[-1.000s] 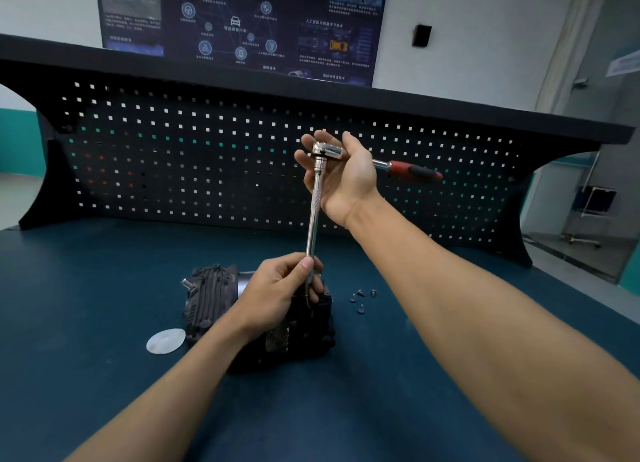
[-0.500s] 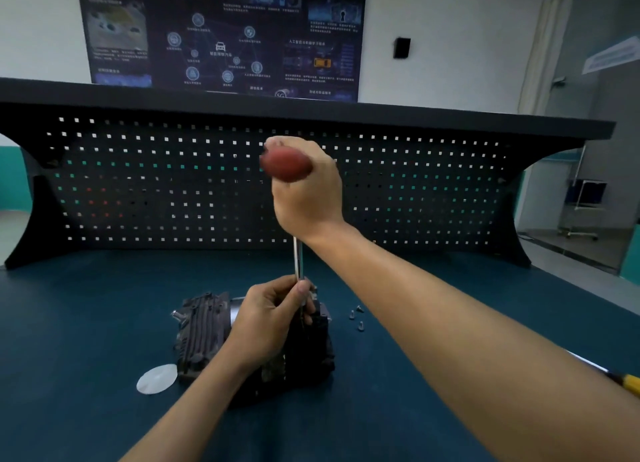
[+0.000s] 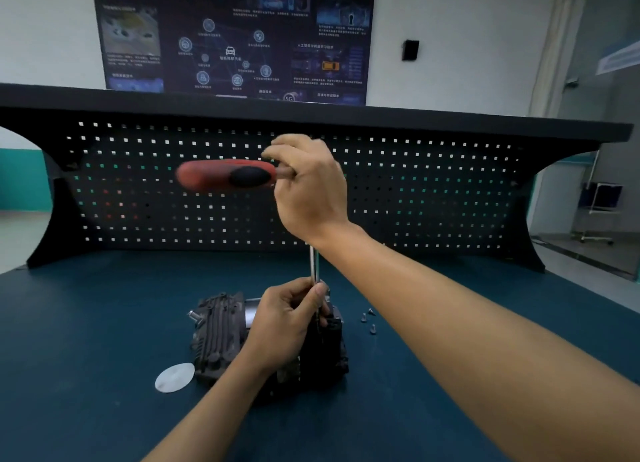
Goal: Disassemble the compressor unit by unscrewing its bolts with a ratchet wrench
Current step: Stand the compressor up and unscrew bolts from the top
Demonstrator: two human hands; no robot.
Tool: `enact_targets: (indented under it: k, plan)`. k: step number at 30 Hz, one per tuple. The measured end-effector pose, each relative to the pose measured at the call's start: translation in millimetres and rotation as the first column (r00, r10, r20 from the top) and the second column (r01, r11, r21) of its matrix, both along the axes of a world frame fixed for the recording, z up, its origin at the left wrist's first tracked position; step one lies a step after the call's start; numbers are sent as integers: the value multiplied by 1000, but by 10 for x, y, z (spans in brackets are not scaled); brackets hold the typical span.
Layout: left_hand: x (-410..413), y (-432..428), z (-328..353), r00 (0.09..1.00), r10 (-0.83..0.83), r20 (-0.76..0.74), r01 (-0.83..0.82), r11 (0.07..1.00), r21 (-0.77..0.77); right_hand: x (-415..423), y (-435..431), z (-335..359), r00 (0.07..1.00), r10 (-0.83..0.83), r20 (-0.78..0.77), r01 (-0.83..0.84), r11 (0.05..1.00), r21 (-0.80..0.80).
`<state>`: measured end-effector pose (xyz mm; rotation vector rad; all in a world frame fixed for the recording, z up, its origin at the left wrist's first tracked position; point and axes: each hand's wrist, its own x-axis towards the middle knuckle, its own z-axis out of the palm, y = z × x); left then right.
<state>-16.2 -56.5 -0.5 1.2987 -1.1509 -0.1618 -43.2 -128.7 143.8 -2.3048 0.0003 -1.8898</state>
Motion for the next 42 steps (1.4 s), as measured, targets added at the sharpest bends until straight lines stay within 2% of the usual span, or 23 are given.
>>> enact_targets:
  k: [2, 4, 7, 10, 13, 17, 20, 24, 26, 30, 33, 36, 42]
  plan:
    - [2, 2, 1, 999, -23, -32, 24, 999, 21, 24, -22, -18, 987, 155, 42, -159, 977, 140]
    - [13, 2, -3, 998, -38, -49, 40, 998, 49, 34, -25, -17, 956, 273, 109, -291, 934, 207]
    - [35, 14, 1, 997, -49, -58, 53, 996, 69, 2, -44, -18, 887, 439, 143, -459, 804, 379]
    - [46, 31, 7, 997, -64, -49, 68, 995, 76, -24, -112, -18, 843, 506, 182, -511, 648, 565]
    - [50, 36, 7, 995, -78, -57, 82, 993, 84, -88, -168, 6, 812, 534, 236, -532, 511, 675]
    - [44, 51, 31, 991, -104, -81, 111, 989, 93, -184, -286, 11, 749, 579, 321, -575, 328, 749]
    - [29, 61, 54, 983, -139, -121, 151, 984, 97, -231, -411, -39, 666, 613, 424, -597, 98, 796]
    - [27, 83, 64, 965, -194, -176, 216, 969, 117, -327, -625, -130, 570, 500, 652, -661, -193, 725]
    - [38, 88, 69, 955, -216, -202, 246, 960, 134, -384, -736, -197, 521, 397, 756, -708, -293, 642]
    - [42, 92, 78, 973, -214, -85, 227, 951, 210, -458, -894, -328, 482, 225, 847, -765, -362, 532]
    - [63, 107, 90, 976, -218, -17, 215, 948, 236, -462, -931, -336, 455, 187, 871, -779, -389, 491]
    - [91, 126, 102, 976, -217, -14, 215, 952, 218, -454, -938, -266, 442, 169, 881, -790, -392, 472]
    - [121, 120, 85, 983, -149, -104, 165, 973, 163, -572, -1109, -121, 404, 73, 912, -822, -408, 397]
